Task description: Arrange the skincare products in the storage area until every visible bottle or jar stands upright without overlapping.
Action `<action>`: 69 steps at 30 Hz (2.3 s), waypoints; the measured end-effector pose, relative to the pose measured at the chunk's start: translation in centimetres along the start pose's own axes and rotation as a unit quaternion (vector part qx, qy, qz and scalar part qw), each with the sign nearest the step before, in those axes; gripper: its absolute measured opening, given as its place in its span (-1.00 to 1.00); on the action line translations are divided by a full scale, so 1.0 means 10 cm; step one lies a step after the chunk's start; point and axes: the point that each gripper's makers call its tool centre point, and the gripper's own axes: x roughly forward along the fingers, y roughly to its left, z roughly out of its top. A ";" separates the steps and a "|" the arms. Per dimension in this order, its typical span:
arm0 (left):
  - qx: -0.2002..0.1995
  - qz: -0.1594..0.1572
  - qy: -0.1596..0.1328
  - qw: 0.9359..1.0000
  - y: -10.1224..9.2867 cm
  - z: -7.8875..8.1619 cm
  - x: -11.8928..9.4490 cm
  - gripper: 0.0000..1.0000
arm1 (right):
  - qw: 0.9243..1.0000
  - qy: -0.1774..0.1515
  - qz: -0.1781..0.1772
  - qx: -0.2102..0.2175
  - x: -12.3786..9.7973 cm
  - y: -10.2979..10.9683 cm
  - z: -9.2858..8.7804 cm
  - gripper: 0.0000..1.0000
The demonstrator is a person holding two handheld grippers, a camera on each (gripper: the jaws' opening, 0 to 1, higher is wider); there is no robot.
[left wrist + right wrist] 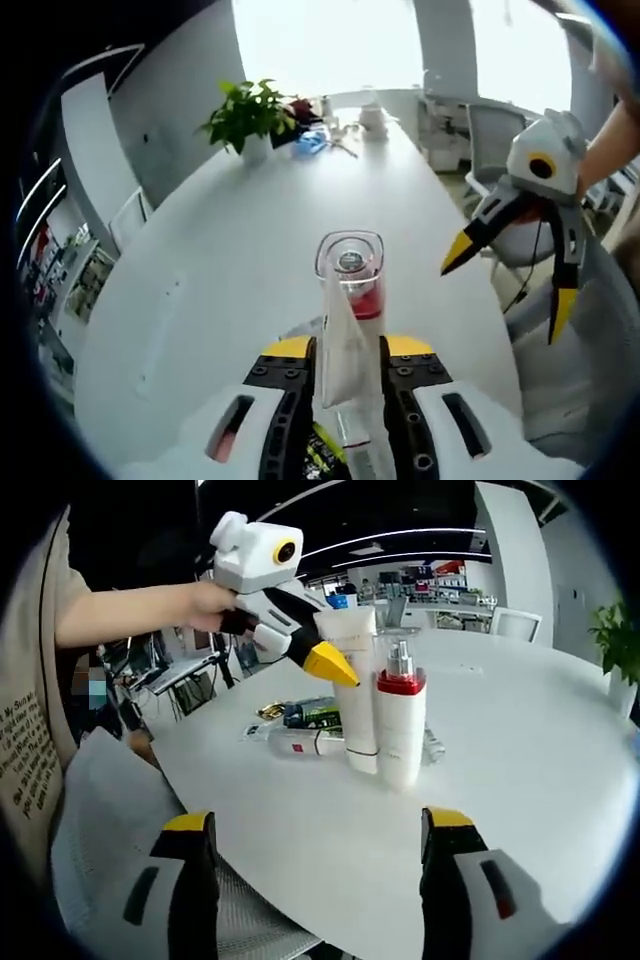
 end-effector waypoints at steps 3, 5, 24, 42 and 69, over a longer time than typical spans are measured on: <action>-0.011 0.007 -0.002 1.000 0.00 -0.03 -0.06 -0.47 | 1.000 0.000 0.001 -0.003 0.00 0.02 0.02 0.70; -0.024 0.012 -0.005 1.000 -0.01 -0.06 -0.13 -0.34 | 1.000 -0.001 0.003 -0.004 0.00 0.03 0.05 0.71; -0.162 0.073 -0.016 0.984 -0.47 -0.68 -0.83 0.37 | 1.000 -0.015 0.014 0.008 -0.02 0.25 0.21 0.84; -0.286 0.147 -0.042 0.946 -1.08 -1.26 -1.42 0.74 | 0.999 -0.006 0.018 0.035 0.01 0.45 0.21 0.96; -0.358 0.238 -0.088 0.898 -1.36 -1.60 -1.84 0.94 | 0.997 -0.036 -0.028 0.061 -0.04 0.55 0.29 0.97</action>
